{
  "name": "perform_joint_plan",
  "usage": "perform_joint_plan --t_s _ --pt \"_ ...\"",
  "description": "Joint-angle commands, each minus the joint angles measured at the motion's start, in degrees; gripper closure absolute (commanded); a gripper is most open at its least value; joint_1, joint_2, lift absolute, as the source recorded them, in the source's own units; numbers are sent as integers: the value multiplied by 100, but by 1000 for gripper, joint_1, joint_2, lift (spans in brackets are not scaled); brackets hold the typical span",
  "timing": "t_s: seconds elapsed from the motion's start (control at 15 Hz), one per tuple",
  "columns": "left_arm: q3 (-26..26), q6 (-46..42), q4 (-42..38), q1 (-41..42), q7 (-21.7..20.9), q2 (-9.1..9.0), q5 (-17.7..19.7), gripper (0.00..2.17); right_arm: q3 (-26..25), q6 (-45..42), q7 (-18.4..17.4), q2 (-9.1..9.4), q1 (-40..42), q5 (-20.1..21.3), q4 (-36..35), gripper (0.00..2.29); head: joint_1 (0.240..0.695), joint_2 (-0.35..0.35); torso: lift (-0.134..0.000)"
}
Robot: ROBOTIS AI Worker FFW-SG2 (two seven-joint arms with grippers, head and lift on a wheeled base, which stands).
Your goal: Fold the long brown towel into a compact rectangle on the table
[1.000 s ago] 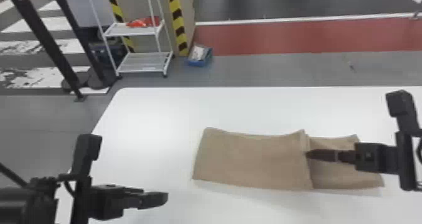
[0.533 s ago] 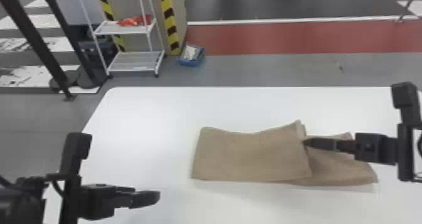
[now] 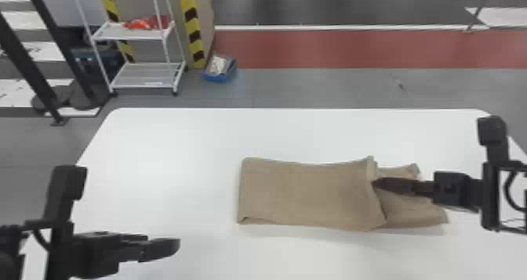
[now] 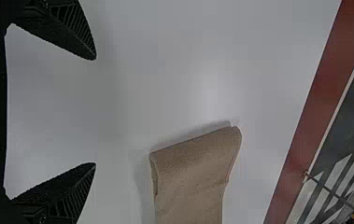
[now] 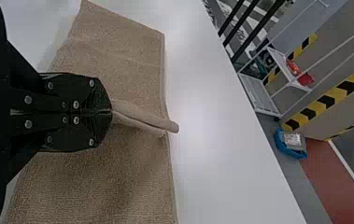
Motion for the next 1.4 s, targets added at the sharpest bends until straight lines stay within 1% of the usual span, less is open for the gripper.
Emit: perform_joint_plan --t_s 0.0,0.07,0.13,0.2,0.27,0.4,0.53,0.6,0.67,0.73,0.8,0.87,1.0,1.13,1.2,1.27,1.33 --pt "64 24 -21 2 -13 -2 0 70 -559 12 26 -68 1 -287 -420 1349 695 35 -124" --pt "81 24 -21 2 -13 6 9 70 -664 12 17 -191 89 -437 -438 1349 695 29 -124" --pt "108 24 -12 2 -22 6 18 70 -647 12 0 -191 133 -401 -420 1349 695 16 -124" --pt "99 24 -21 2 -31 -11 9 70 -577 12 -27 -182 177 -349 -236 1349 695 -9 -124" --pt "90 24 -29 2 -22 -11 9 70 -506 12 -88 -182 185 -357 2 1349 695 -15 -124" --pt "117 24 -65 2 -13 -20 9 70 -392 12 -141 -173 106 -331 248 1349 695 -17 -124" --pt "125 24 -82 -7 -5 -11 9 70 -647 12 -123 -191 18 -419 160 1349 695 -10 -124" --pt "134 24 -82 -7 -5 -20 9 70 -893 12 -79 -296 -8 -524 -25 1349 695 -9 -124" --pt "143 24 -82 -16 -5 -11 18 70 -1025 12 -79 -411 10 -639 -86 1349 695 -15 -124" --pt "125 24 -65 -42 4 -11 18 70 -1034 12 -79 -490 36 -674 -77 1349 695 -26 -124" --pt "108 24 -29 -51 4 -20 18 70 -1016 12 -79 -525 45 -595 72 1349 695 -42 -124" --pt "73 24 -29 -60 13 -20 18 70 -981 12 -88 -542 10 -568 388 1349 695 -66 -124" --pt "73 24 -38 -60 22 -20 9 70 -840 12 -106 -569 -78 -560 740 1349 695 -80 -124" --pt "108 24 -38 -60 13 -20 9 70 -726 12 -106 -551 -96 -524 740 1349 695 -82 -124" --pt "108 24 -38 -51 13 -20 0 70 -858 12 -106 -569 -105 -524 661 1349 695 -73 -124" --pt "108 24 -29 -51 22 -20 0 70 -1086 12 -88 -648 -219 -577 617 1349 695 -69 -124" --pt "108 24 -12 -60 22 -20 0 70 -1306 12 -71 -815 -280 -665 617 1349 695 -70 -124"
